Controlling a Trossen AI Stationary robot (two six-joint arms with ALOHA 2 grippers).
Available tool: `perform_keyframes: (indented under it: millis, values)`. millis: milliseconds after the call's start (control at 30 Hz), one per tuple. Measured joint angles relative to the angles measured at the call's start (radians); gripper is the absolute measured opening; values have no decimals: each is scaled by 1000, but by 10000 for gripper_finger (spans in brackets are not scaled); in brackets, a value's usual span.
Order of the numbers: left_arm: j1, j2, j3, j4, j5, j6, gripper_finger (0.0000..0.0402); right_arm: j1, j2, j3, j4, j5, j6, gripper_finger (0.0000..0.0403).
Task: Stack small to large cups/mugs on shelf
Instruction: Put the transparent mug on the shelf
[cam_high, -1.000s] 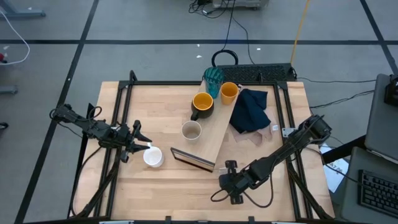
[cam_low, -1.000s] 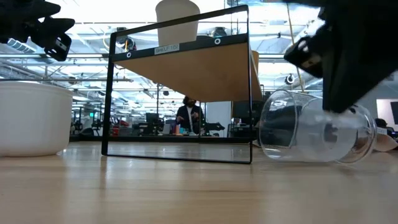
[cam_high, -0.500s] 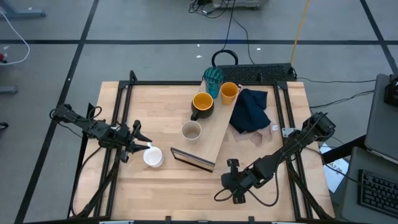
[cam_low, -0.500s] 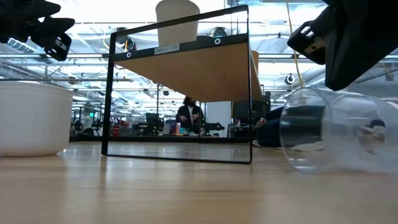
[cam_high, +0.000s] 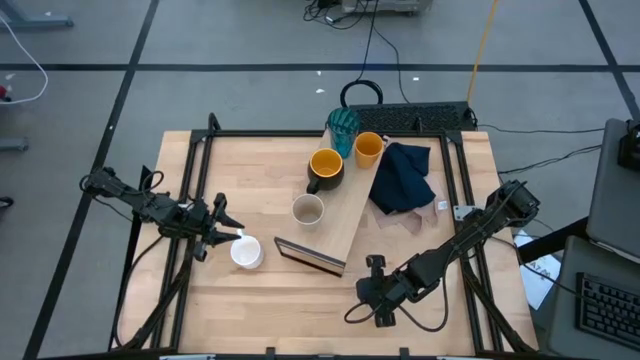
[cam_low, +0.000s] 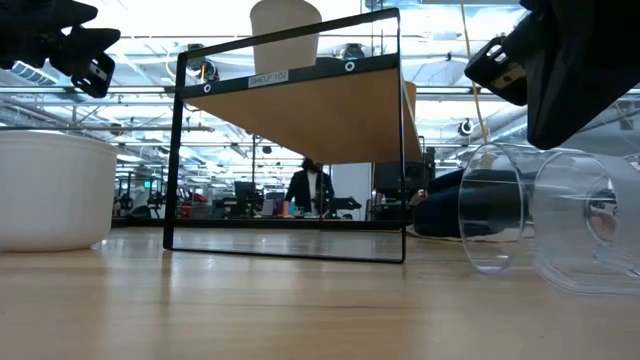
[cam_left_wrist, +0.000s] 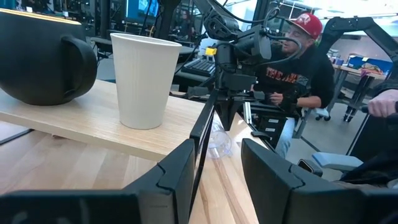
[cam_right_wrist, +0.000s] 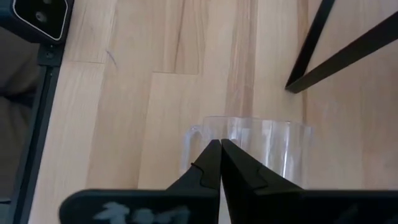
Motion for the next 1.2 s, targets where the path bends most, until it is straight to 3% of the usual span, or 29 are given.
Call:
perform_keyframes:
  millis: [200, 700, 833, 1100, 1200]
  values:
    - [0, 0, 0, 0, 0, 0, 134, 14, 0, 0, 64, -56, 27, 0]
    - [0, 0, 0, 0, 0, -1, 134, 108, -26, 11, 146, -21, 87, 14]
    - [0, 0, 0, 0, 0, -8, 134, 132, -26, 51, 242, -22, 90, 59]
    - [0, 0, 0, -1, -16, -23, 134, 181, 0, 63, 563, -1, -49, 195]
    - [0, 0, 0, -6, -43, -25, 134, 186, 47, 63, 640, -42, -24, 234]
